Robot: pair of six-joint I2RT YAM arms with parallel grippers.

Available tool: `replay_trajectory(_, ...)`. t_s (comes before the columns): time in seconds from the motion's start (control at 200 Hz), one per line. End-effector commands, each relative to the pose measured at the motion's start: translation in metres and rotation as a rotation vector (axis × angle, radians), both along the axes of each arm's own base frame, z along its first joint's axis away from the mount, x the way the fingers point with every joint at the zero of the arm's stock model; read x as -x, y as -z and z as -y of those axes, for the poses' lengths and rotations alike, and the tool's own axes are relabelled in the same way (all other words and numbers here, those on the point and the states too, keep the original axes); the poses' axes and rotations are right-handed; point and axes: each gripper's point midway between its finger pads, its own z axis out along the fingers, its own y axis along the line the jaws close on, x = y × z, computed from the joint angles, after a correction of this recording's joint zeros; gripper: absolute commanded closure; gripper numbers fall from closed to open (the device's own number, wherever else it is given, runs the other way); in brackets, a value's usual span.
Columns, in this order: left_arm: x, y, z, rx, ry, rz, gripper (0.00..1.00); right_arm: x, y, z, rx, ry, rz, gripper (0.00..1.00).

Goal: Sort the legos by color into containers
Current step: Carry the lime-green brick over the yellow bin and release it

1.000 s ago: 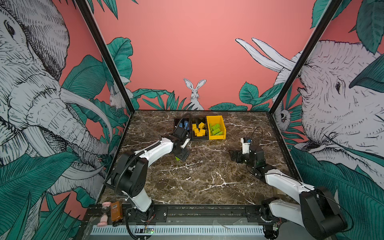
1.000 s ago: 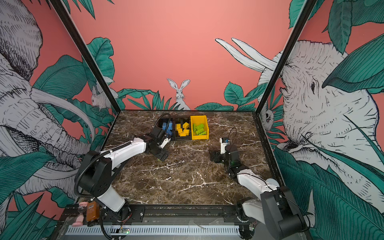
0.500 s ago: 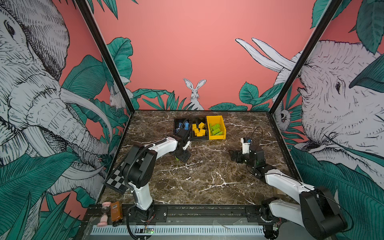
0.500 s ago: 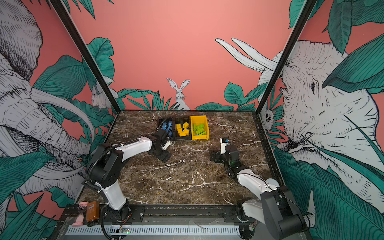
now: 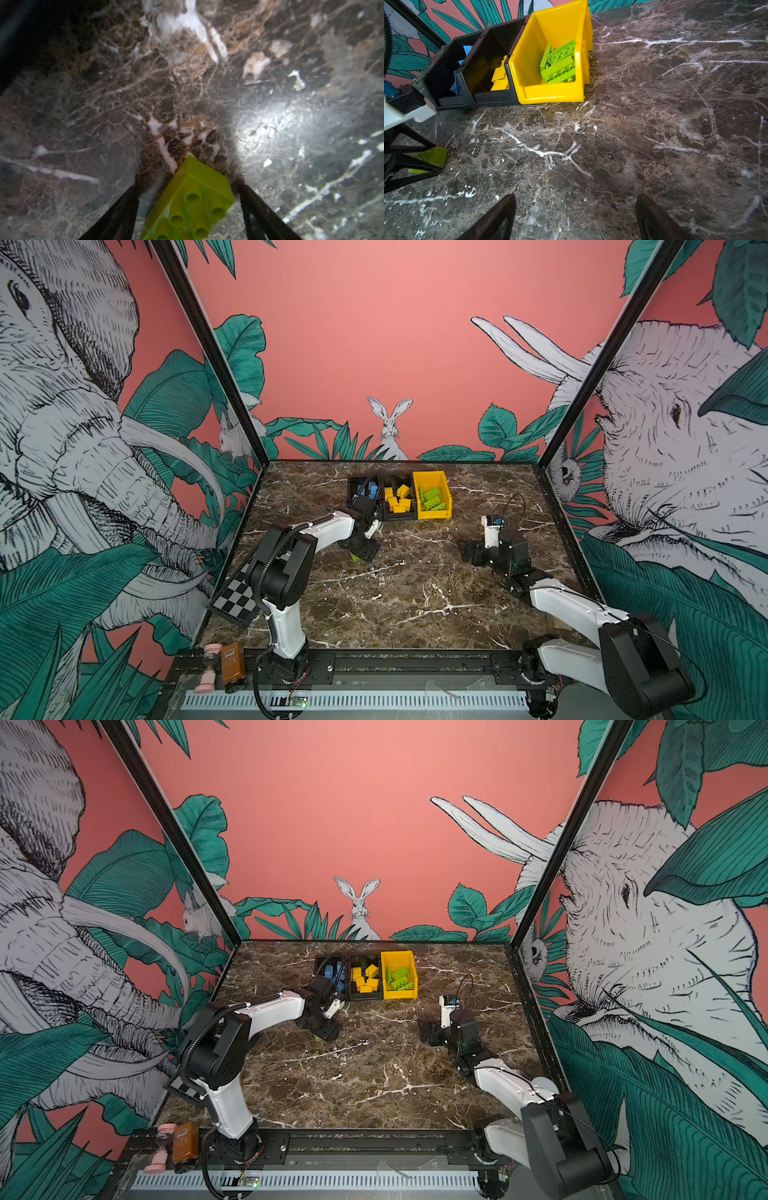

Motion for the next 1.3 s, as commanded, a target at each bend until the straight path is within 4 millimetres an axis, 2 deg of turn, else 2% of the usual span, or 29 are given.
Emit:
replay_trajectory(0.0,0.001,-0.008,0.005,0.032,-0.011,-0.009,0.37,-0.009,-0.019,-0.004,-0.026,-0.003,0.05,0.11)
replay_trajectory(0.12,0.002,-0.009,0.002,0.022,-0.023,-0.011,0.47,-0.01,-0.019,-0.004,-0.026,0.0,0.051,0.11)
replay_trajectory(0.38,-0.004,-0.021,0.004,0.038,-0.051,0.028,0.58,-0.01,-0.019,-0.004,-0.03,-0.003,0.051,0.11)
replay_trajectory(0.67,-0.029,-0.069,0.039,0.159,-0.009,0.149,0.72,-0.009,-0.02,-0.003,-0.029,0.002,0.052,0.11)
replay_trajectory(0.82,-0.053,-0.108,0.077,0.247,0.054,0.245,0.73,-0.009,-0.02,-0.004,-0.032,-0.004,0.051,0.11)
replay_trajectory(0.945,-0.085,-0.146,0.123,0.341,0.123,0.358,0.77,-0.009,-0.02,-0.004,-0.029,-0.002,0.052,0.11)
replay_trajectory(1.025,-0.107,-0.163,0.151,0.402,0.155,0.417,0.78,-0.01,-0.021,-0.003,-0.028,0.002,0.056,0.11)
replay_trajectory(1.09,-0.128,-0.171,0.171,0.459,0.178,0.478,0.79,-0.009,-0.02,-0.003,-0.024,0.004,0.055,0.11)
replay_trajectory(1.2,-0.16,-0.173,0.2,0.52,0.199,0.535,0.79,-0.01,-0.018,-0.002,-0.019,0.004,0.051,0.11)
replay_trajectory(1.295,-0.183,-0.161,0.22,0.546,0.206,0.547,0.79,-0.01,-0.017,-0.002,-0.017,0.004,0.047,0.11)
